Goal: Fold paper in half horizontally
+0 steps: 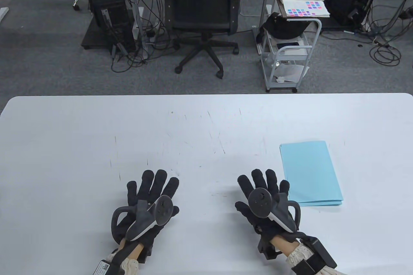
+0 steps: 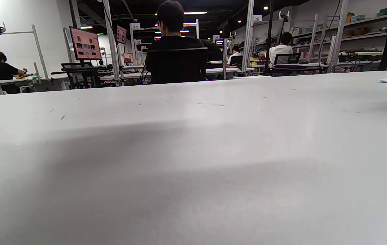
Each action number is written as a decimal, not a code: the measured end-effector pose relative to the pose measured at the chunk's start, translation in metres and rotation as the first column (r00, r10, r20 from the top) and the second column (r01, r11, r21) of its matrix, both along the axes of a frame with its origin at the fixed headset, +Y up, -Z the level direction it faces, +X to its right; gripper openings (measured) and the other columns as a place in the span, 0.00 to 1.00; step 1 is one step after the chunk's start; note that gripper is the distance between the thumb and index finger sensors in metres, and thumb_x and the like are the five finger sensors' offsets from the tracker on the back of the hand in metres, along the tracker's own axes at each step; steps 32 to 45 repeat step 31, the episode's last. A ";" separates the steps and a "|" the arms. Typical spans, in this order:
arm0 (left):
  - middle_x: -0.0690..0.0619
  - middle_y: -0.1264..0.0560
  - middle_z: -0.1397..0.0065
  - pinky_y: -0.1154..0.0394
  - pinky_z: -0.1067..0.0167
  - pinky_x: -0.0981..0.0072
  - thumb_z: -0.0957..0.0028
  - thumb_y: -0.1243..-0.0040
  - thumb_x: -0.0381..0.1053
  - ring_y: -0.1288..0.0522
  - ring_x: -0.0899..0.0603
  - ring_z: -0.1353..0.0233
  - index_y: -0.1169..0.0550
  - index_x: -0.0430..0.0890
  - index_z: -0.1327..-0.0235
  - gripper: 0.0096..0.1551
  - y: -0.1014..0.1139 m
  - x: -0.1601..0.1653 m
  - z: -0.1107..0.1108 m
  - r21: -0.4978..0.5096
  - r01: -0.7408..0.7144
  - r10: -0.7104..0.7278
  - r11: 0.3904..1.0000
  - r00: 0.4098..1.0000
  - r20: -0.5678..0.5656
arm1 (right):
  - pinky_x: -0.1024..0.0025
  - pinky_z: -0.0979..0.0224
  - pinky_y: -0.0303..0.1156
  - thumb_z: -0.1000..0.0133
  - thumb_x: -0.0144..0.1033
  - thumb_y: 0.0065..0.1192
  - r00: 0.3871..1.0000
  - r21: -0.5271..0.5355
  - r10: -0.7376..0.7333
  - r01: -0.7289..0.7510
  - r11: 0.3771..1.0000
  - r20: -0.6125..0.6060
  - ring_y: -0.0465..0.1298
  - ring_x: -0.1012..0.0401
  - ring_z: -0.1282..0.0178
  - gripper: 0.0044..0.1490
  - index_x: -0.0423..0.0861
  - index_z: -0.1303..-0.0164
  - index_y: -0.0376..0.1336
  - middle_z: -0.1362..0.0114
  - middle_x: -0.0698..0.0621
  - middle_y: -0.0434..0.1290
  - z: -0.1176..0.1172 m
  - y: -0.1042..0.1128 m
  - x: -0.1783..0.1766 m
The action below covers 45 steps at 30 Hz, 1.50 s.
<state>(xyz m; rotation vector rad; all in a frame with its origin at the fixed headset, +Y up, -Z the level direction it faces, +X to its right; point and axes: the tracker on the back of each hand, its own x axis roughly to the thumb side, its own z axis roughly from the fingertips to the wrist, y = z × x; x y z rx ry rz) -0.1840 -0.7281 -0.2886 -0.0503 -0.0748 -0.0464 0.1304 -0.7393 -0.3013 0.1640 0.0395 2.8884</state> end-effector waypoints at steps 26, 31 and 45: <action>0.70 0.67 0.14 0.61 0.16 0.36 0.61 0.52 0.74 0.67 0.48 0.12 0.60 0.79 0.29 0.49 -0.006 -0.009 -0.006 -0.066 -0.043 0.043 0.997 0.999 0.007 | 0.31 0.25 0.20 0.48 0.58 0.56 0.992 -0.045 0.112 -0.115 0.992 -0.063 0.23 0.45 0.16 0.48 0.68 0.20 0.40 0.11 0.54 0.31 0.001 -0.016 0.001; 0.69 0.67 0.14 0.61 0.16 0.36 0.61 0.52 0.74 0.67 0.48 0.12 0.60 0.79 0.29 0.49 -0.006 -0.010 -0.007 -0.073 -0.044 0.045 0.996 0.999 0.007 | 0.31 0.25 0.21 0.48 0.58 0.56 0.990 -0.062 0.125 -0.129 0.990 -0.063 0.23 0.44 0.16 0.48 0.67 0.20 0.40 0.11 0.54 0.32 0.000 -0.020 0.001; 0.69 0.67 0.14 0.61 0.16 0.36 0.61 0.52 0.74 0.67 0.48 0.12 0.60 0.79 0.29 0.49 -0.006 -0.010 -0.007 -0.073 -0.044 0.045 0.996 0.999 0.007 | 0.31 0.25 0.21 0.48 0.58 0.56 0.990 -0.062 0.125 -0.129 0.990 -0.063 0.23 0.44 0.16 0.48 0.67 0.20 0.40 0.11 0.54 0.32 0.000 -0.020 0.001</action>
